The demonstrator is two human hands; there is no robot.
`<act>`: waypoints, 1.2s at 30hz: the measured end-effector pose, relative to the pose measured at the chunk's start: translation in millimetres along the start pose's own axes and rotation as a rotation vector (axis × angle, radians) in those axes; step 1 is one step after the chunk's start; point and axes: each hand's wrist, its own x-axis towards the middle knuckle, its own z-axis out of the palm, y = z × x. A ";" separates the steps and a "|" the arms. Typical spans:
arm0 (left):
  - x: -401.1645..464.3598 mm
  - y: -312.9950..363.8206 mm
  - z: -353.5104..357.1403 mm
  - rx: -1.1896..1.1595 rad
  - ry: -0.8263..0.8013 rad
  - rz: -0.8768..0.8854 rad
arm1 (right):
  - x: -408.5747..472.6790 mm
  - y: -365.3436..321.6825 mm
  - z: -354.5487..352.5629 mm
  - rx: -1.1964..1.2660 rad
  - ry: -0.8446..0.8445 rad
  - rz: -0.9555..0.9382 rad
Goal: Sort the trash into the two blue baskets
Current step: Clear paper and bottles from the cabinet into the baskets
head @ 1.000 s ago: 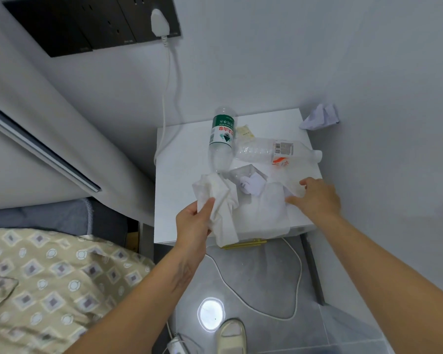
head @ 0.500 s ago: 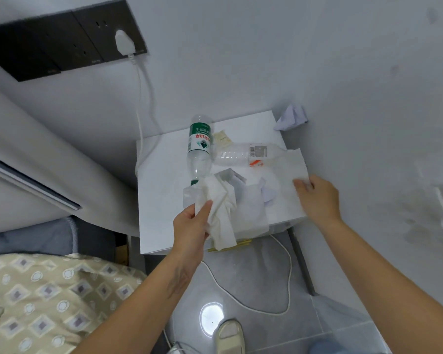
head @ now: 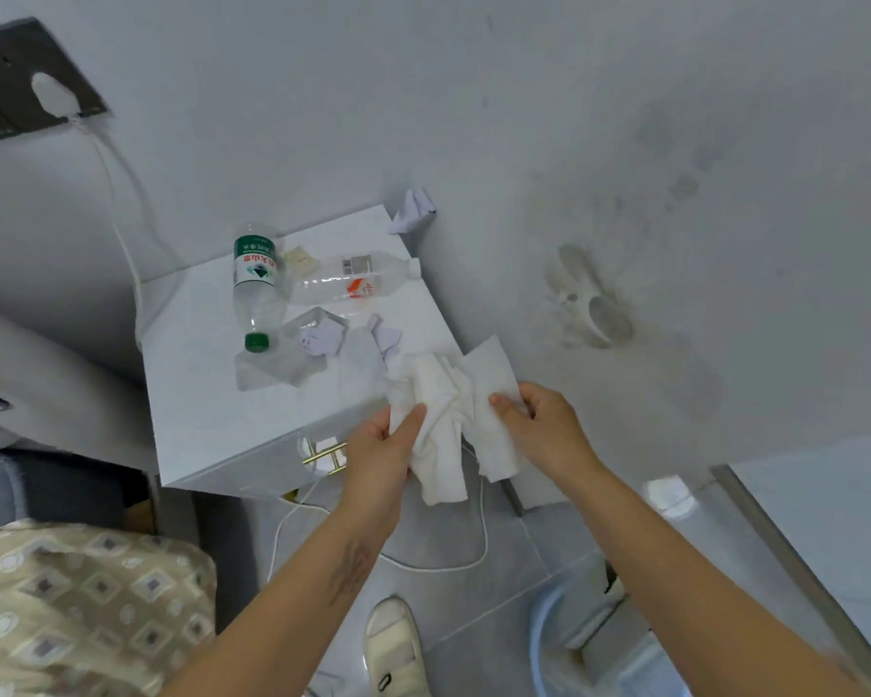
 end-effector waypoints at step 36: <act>-142.0 -423.0 78.9 0.276 -0.032 -0.389 | -237.1 454.8 -34.8 0.231 0.358 0.611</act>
